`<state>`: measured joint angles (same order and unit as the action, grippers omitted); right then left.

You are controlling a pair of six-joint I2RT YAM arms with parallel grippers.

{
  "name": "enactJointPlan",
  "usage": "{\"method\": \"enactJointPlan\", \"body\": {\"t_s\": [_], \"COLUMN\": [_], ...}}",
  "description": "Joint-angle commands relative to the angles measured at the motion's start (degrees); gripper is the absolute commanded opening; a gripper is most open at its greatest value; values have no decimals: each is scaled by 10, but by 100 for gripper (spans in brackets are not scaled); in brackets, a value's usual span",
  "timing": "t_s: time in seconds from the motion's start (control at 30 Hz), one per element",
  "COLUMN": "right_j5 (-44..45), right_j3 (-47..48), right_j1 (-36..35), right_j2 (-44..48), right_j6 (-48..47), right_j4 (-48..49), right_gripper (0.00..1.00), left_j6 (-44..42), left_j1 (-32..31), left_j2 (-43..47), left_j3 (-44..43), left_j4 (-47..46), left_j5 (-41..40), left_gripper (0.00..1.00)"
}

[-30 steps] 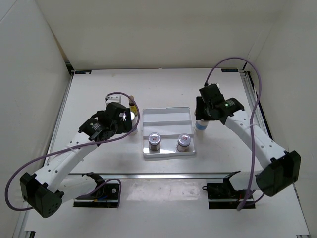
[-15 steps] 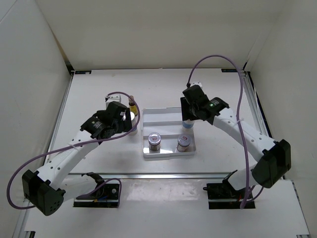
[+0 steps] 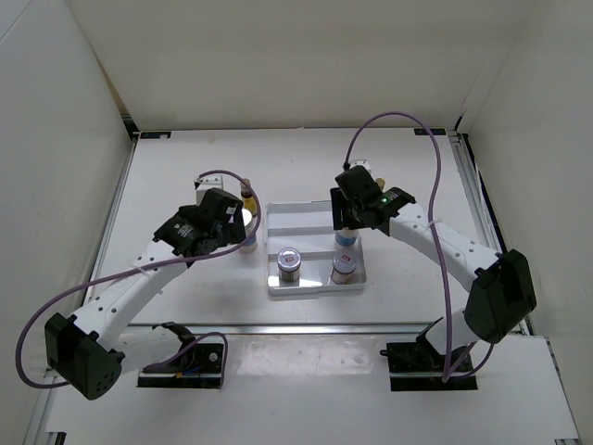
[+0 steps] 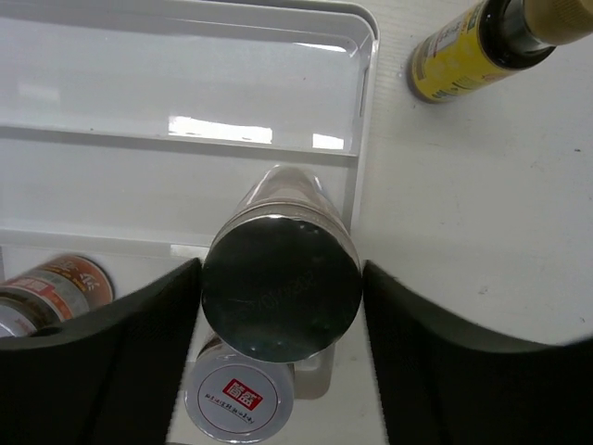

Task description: Organize the condiment bottles

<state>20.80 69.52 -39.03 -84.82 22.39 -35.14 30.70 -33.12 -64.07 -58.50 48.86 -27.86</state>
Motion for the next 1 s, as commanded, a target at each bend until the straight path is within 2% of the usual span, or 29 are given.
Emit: {"method": "enactJointPlan", "body": {"t_s": [0.0, 0.07, 0.23, 0.43, 0.67, 0.77, 0.9, 0.93, 0.97], "right_j5": [13, 40, 63, 55, 48, 48, 48, 48, 48], "right_j3": [0, 7, 28, 17, -29, -42, -48, -48, -48], "right_j1": [-8, -13, -25, -35, -35, -35, -35, -35, -35], "right_j2": [9, 30, 93, 213, 296, 309, 327, 327, 327], "right_j6": [11, 11, 11, 33, 63, 63, 63, 63, 63], "right_j4": [29, 6, -42, -84, -136, -149, -160, -166, -166], "right_gripper": [80, 100, 100, 100, 100, 100, 100, 100, 100], "left_j6": [32, 27, -12, -18, -18, -13, -2, -2, -2], "left_j1": [8, 14, 20, 25, 31, 36, 36, 36, 36], "left_j2": [-3, -3, -24, -111, -184, -199, -204, -204, -204], "left_j3": [-5, -5, -5, -52, -72, -72, -72, -72, -72], "left_j4": [-15, -32, -108, -119, -141, -141, -141, -141, -141], "left_j5": [-20, -5, 58, 58, 71, 71, 66, 66, 60], "left_gripper": [100, 100, 100, 100, 100, 95, 74, 62, 57]}}
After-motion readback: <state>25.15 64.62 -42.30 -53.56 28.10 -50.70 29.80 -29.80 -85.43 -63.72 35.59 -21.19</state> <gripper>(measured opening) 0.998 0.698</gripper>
